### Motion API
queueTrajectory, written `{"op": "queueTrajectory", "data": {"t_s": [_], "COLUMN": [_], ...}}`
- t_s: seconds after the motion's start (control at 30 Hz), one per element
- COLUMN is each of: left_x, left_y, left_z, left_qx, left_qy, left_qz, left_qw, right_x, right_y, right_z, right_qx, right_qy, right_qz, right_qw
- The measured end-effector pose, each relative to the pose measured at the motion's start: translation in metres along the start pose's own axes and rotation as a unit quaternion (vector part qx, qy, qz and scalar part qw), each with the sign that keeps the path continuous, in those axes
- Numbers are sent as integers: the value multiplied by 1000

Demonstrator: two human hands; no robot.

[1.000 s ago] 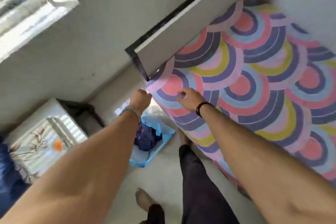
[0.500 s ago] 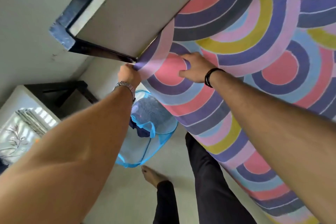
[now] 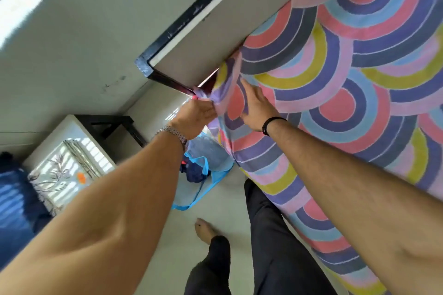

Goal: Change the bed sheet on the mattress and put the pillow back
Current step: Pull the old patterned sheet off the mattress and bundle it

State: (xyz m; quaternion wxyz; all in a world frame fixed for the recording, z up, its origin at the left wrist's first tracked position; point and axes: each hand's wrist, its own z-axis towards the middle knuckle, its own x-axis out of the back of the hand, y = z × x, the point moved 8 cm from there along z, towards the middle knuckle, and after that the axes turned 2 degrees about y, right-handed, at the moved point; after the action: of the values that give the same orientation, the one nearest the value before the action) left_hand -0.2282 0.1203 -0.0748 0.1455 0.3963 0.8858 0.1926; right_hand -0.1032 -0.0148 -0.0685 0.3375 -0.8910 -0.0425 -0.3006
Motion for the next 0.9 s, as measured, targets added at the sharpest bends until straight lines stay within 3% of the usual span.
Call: {"op": "queueTrajectory", "data": {"t_s": [0.07,0.17,0.27,0.33,0.43,0.53,0.6,0.77,0.8,0.83,0.9], "left_x": [-44,-87,-136,-162,-190,-218,-238,-290,-302,-313,-339], "left_y": [9,10,12,12,1,-32,-56,-108,-121,-131,-156], "left_z": [-38,-79,-133,-167,-194,-228,-253,-296,-312,-321,-336], "left_qx": [11,12,-24,-102,-230,-279,-303,-335,-328,-315,-274], "left_qy": [-62,-81,-150,-158,-119,-152,-163,-168,-190,-219,-298], "left_qz": [16,84,181,364,580,651,694,787,792,781,728], "left_qw": [998,993,972,912,772,689,632,489,478,493,554], "right_x": [30,65,97,116,117,102,101,100,105,111,123], "right_y": [-19,-25,-11,-6,6,23,32,54,64,74,94], "right_z": [-28,-69,-118,-162,-231,-300,-351,-459,-483,-504,-550], "right_qx": [43,80,30,-1,-29,-60,-71,-50,-55,-59,-65], "right_qy": [44,71,65,71,82,93,142,185,204,224,270], "right_qz": [-52,-138,-180,-158,-109,-24,44,197,214,235,286], "right_qw": [997,985,981,985,990,994,986,962,954,944,917]}}
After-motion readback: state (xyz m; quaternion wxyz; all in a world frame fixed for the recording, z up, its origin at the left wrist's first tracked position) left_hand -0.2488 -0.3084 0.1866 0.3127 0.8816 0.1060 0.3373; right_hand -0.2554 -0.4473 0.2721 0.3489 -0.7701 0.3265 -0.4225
